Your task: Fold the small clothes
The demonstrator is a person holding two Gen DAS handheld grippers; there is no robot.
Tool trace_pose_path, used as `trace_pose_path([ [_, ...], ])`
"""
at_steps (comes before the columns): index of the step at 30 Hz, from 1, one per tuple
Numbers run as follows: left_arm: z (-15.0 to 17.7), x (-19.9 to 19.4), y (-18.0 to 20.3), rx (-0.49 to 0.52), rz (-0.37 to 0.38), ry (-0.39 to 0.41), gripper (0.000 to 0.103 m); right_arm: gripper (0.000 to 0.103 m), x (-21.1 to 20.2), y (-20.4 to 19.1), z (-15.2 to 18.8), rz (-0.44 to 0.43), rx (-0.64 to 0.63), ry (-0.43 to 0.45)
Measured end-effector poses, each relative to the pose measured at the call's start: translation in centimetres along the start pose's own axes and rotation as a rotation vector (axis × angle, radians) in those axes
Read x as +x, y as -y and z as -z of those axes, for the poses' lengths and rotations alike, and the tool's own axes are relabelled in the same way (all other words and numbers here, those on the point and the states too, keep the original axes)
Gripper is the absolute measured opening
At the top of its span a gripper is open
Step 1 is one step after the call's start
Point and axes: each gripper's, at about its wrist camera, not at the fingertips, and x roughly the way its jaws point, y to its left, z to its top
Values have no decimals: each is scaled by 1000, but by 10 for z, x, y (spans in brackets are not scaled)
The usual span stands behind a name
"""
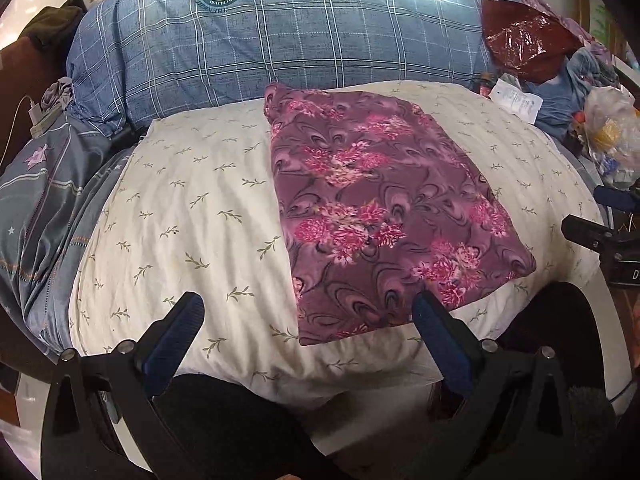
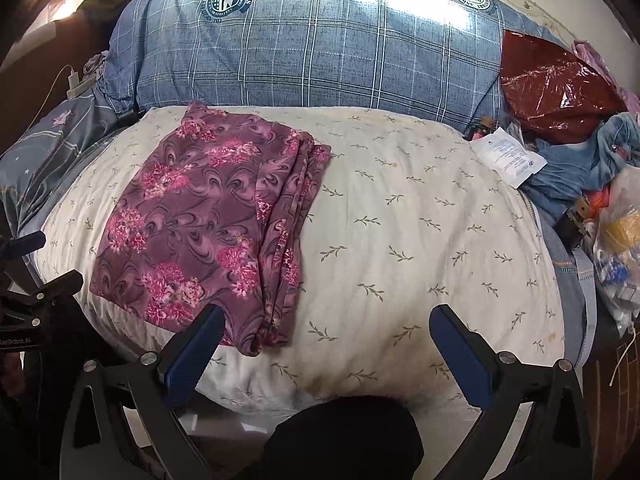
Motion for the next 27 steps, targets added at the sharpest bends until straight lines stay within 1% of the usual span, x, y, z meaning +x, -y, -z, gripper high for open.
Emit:
trace_pose_path([
  [8,0,1,6,19,5,-7,103,103,2,0,2,16,-5,-7],
  [18,-1,1,15,38,24,-10,103,103,5,4,0,11,-1,-20],
  [27,-1,1,19,47,54,-18,103,103,8,2,0,11,-6,-34],
])
